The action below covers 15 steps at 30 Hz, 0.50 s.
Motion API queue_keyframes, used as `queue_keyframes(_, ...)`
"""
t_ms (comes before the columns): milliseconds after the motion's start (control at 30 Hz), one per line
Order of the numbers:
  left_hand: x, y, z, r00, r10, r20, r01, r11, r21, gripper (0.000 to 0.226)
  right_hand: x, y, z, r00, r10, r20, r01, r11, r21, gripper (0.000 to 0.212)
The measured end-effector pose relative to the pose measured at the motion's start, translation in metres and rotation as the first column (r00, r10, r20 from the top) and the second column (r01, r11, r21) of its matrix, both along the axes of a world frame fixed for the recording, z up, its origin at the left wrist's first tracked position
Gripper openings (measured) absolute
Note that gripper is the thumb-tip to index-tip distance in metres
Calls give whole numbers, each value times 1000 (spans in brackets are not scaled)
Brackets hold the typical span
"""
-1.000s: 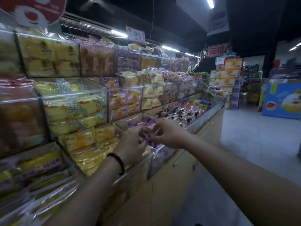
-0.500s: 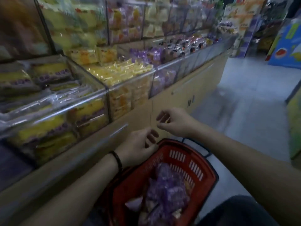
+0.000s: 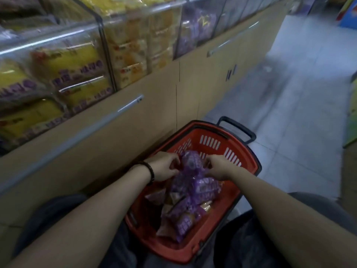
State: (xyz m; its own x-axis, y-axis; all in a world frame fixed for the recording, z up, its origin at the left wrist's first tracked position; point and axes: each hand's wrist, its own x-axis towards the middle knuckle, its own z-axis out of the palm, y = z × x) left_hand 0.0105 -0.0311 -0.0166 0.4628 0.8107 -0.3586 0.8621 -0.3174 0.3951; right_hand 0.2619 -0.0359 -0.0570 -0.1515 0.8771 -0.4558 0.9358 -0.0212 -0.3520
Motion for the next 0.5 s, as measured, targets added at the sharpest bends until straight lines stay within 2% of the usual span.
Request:
queue_keyframes(133, 0, 3, -15, 988, -81, -129, 68, 993, -98, 35, 1, -4, -43, 974, 153, 165, -135, 985, -111, 49)
queue_keyframes(267, 4, 6, -19, 987, -98, -130, 84, 990, -112, 38, -8, 1, -73, 959, 202, 200, -187, 978, -95, 67)
queue_keyframes(400, -3, 6, -20, 990, -68, -120, 50, 989, -142, 38, -12, -1, -81, 937, 234, 261, -233, 972, -32, 51)
queue_keyframes(500, -8, 5, -12, 988, -38, -149, 10, 983, -186, 38, -11, 3, -68, 906, 334, 261, -333, 942, -52, 41)
